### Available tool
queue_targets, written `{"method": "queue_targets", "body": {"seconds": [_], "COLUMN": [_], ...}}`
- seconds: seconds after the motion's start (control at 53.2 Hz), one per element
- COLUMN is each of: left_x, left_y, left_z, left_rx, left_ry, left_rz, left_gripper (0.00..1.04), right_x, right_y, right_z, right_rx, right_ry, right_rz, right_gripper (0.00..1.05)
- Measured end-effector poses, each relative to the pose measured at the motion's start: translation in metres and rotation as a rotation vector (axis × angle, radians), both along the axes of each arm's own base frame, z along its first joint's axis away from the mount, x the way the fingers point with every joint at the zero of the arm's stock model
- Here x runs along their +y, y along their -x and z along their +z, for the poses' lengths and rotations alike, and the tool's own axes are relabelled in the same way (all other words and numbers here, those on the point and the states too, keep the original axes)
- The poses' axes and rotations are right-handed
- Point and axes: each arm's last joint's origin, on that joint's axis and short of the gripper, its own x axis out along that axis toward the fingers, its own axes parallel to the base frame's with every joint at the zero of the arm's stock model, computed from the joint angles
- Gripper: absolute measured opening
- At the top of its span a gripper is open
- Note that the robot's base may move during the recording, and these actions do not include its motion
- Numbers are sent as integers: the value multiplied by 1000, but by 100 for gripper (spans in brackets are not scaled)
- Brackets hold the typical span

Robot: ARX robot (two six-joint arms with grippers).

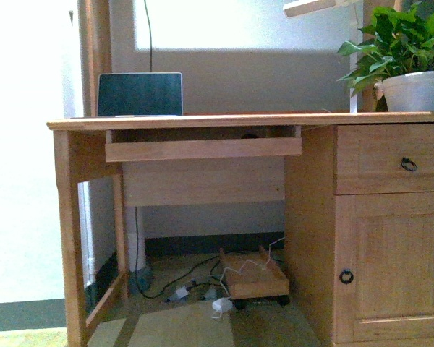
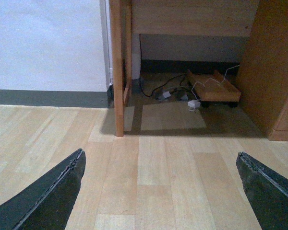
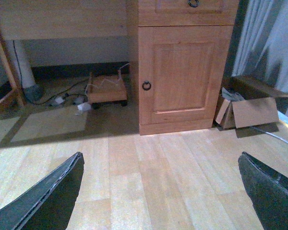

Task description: Place mouse

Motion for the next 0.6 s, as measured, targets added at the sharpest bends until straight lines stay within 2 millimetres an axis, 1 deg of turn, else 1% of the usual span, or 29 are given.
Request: {"method": "queue_targets", "body": {"seconds": [0.601], "left_x": [0], "left_y": [0], "left_z": [0], "left_rx": [0], "left_ry": [0], "left_rz": [0], "left_gripper": [97], "right_x": [0], "right_y": [0], "right_z": [0], "right_rx": [0], "right_ry": [0], "right_rz": [0], "right_gripper": [97]}}
